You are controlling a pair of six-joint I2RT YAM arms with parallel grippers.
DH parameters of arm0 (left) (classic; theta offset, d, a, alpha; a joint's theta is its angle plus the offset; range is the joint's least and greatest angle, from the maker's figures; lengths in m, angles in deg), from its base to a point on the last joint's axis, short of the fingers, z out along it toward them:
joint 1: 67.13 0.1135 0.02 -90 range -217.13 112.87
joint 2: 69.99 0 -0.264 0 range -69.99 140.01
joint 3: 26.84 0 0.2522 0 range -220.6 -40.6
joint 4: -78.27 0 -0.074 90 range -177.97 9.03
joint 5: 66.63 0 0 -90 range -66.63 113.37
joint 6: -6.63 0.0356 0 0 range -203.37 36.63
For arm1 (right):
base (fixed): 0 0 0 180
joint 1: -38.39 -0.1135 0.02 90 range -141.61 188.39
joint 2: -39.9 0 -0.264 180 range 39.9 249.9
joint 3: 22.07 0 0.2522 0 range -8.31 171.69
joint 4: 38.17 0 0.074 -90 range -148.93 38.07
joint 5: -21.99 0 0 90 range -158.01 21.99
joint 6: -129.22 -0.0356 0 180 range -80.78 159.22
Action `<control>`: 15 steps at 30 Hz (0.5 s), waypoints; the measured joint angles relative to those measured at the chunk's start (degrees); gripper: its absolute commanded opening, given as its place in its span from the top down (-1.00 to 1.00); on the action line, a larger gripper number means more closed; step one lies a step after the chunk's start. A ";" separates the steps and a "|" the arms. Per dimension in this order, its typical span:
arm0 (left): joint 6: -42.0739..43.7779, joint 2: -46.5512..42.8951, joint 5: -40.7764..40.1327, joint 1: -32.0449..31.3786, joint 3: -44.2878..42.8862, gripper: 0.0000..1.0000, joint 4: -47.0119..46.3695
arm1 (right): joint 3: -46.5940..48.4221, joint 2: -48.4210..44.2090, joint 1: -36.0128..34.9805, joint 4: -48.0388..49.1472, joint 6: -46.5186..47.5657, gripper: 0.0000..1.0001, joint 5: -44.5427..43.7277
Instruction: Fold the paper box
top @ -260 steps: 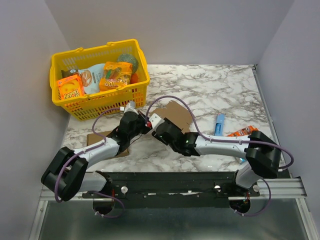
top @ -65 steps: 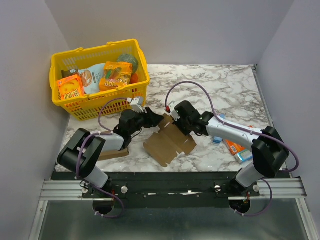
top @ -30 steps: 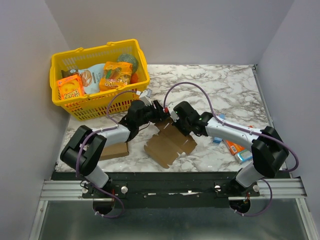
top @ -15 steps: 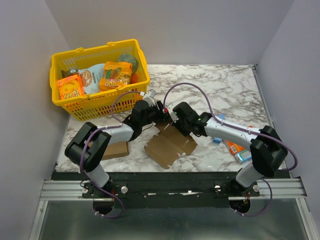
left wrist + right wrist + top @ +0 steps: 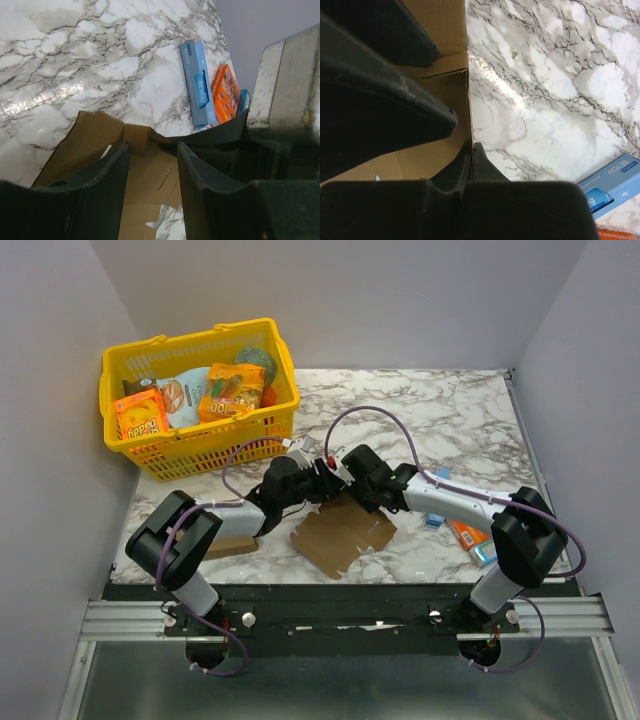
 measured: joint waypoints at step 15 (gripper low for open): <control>-1.60 3.04 0.11 -1.25 0.31 -0.04 -4.59 | 0.72 0.24 0.02 -1.57 0.00 0.99 -0.70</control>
